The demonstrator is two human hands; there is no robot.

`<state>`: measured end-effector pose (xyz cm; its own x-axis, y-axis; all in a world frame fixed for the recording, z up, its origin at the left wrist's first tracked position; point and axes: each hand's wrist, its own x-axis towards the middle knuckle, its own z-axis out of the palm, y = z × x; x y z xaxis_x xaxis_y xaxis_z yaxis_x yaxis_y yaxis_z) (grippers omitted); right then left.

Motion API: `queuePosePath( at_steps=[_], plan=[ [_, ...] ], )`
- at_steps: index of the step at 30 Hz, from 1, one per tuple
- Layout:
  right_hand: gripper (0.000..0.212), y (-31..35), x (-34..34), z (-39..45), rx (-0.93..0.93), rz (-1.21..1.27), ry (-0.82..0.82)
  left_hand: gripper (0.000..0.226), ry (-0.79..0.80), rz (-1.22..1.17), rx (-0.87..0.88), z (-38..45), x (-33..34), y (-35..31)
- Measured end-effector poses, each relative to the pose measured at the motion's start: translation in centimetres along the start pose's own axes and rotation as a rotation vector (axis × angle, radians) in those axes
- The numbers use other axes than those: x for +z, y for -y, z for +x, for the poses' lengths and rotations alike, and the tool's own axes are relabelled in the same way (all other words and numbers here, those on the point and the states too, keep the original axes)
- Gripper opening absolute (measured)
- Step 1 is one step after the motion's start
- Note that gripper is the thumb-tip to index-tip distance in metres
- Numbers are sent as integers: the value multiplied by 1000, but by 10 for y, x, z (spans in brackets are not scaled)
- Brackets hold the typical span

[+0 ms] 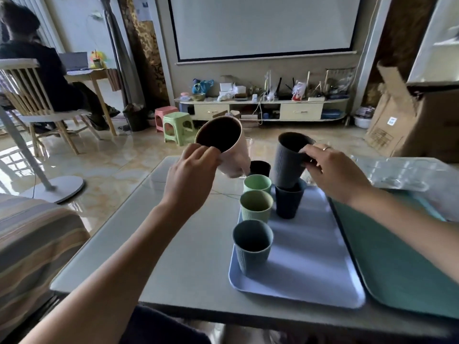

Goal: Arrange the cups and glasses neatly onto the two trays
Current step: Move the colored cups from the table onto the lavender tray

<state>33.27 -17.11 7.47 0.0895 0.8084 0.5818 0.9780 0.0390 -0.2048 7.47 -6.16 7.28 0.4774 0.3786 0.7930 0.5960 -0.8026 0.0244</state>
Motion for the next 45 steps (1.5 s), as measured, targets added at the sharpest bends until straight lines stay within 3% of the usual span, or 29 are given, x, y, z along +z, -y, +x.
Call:
queuePosePath(
  at_steps=[7,16,24,28,31,34,39,42,45],
  plan=[
    [24,-37,29,-55,64,55,208,11,116,21,126,-3,12,-30],
    [13,-31,69,-72,53,-19,439,17,133,33,193,-3,18,-43],
    [16,-40,71,-81,41,81,381,15,169,22,223,-3,24,-47],
    [29,-38,66,-87,102,131,373,15,191,12,242,-5,28,-49],
    [41,-32,59,-85,183,205,176,14,183,11,262,-5,30,-52],
    [46,-12,41,-75,234,457,19,15,155,2,276,-6,30,-58],
    [8,21,13,-75,231,816,57,22,157,-25,306,-9,33,-73],
    [31,29,7,-85,219,869,41,21,142,-42,355,-10,32,-82],
    [40,31,1,-96,194,857,-17,14,118,-73,396,-13,29,-92]
  ],
)
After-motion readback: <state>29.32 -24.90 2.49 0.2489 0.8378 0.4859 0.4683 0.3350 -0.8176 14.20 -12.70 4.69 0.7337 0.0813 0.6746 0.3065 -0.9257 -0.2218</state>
